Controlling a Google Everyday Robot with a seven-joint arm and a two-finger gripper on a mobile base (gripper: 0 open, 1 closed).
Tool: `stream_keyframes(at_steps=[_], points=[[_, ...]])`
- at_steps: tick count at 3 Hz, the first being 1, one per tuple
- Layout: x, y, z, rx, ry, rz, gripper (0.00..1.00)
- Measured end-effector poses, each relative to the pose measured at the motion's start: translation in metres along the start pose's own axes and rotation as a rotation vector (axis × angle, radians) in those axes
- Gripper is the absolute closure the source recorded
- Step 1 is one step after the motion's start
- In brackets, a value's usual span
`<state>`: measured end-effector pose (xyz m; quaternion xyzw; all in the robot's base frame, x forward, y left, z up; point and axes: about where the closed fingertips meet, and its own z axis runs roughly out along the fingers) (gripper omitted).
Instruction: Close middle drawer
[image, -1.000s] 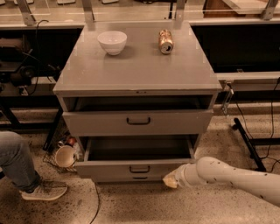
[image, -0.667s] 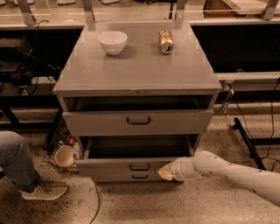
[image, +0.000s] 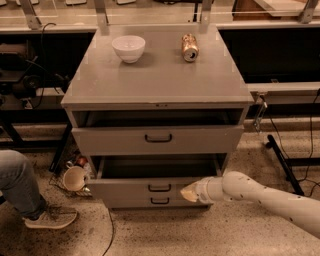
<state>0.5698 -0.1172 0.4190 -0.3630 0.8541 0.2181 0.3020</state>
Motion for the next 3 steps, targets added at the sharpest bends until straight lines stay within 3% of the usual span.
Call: stream_keyframes(at_steps=[1, 2, 3], points=[[-0.008, -0.026, 0.005, 0.060, -0.059, -0.026, 1.00], [-0.009, -0.030, 0.006, 0.069, -0.067, -0.030, 1.00], [-0.019, -0.060, 0.008, 0.138, -0.134, -0.036, 1.00]])
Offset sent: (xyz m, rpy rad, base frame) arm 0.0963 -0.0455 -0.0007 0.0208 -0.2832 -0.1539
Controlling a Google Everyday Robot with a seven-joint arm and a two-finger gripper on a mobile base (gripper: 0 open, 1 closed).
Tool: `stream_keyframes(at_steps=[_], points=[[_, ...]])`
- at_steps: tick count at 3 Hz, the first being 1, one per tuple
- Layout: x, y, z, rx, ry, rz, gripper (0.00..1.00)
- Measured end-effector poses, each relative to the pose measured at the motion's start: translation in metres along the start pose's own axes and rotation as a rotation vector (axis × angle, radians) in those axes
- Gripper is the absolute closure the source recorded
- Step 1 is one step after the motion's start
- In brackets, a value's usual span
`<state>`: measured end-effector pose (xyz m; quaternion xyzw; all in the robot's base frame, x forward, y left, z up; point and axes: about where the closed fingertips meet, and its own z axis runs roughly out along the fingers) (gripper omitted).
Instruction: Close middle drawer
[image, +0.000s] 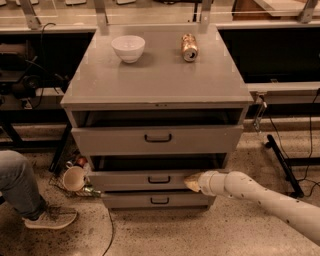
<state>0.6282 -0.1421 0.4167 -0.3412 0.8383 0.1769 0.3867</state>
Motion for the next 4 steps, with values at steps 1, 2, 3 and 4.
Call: stream_keyframes(at_steps=[1, 2, 3, 4], points=[[-0.002, -0.007, 0.001, 0.018, -0.017, -0.001, 1.00], [-0.007, -0.030, 0.002, 0.079, -0.076, 0.001, 1.00], [-0.005, -0.032, -0.002, 0.090, -0.082, 0.006, 1.00], [0.005, -0.023, -0.040, 0.153, -0.085, 0.047, 1.00]])
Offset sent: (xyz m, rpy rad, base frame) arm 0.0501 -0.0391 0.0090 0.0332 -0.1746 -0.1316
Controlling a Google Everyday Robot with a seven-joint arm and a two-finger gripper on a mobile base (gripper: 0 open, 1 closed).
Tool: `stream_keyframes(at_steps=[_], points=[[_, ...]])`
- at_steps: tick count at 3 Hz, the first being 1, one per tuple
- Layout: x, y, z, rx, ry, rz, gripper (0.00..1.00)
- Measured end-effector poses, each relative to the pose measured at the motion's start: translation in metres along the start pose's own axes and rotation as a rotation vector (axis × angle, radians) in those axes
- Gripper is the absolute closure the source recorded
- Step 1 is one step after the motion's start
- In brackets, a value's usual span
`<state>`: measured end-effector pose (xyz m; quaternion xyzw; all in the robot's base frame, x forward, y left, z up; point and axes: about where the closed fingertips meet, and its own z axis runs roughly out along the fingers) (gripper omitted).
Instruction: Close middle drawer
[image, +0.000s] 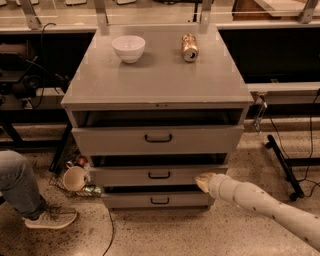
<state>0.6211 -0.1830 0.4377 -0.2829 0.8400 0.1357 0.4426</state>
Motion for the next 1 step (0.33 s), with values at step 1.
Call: stream_keyframes(at_steps=[1], points=[[-0.0063, -0.0275, -0.0905, 0.180, -0.030, 0.067, 1.00]])
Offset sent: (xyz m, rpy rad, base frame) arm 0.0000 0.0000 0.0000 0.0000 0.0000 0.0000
